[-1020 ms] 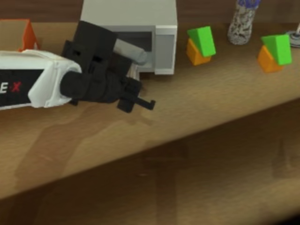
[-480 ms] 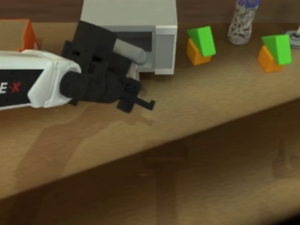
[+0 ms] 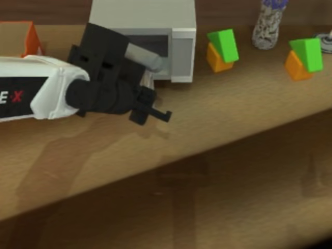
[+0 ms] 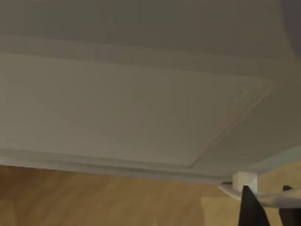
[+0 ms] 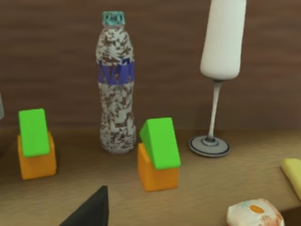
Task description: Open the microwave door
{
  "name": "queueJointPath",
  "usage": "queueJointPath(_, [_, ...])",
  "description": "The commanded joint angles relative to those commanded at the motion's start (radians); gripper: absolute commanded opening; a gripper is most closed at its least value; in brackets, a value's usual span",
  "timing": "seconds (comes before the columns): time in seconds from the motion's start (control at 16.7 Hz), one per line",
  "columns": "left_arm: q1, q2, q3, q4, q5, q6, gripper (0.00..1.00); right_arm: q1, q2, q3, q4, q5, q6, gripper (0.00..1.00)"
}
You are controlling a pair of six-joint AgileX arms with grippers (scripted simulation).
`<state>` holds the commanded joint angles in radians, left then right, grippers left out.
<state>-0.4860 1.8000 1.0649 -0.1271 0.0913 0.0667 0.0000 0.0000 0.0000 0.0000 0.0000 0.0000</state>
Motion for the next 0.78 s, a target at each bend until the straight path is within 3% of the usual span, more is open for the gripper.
queueJointPath(0.36, [0.0, 0.0, 0.0, 0.0, 0.0, 0.0, 0.0, 0.0, 0.0, 0.0, 0.0, 0.0, 0.0, 1.0])
queueJointPath(0.78, [0.022, -0.019, -0.021, -0.002, 0.044, 0.051, 0.0, 0.0, 0.0, 0.0, 0.0, 0.0, 0.0, 1.0])
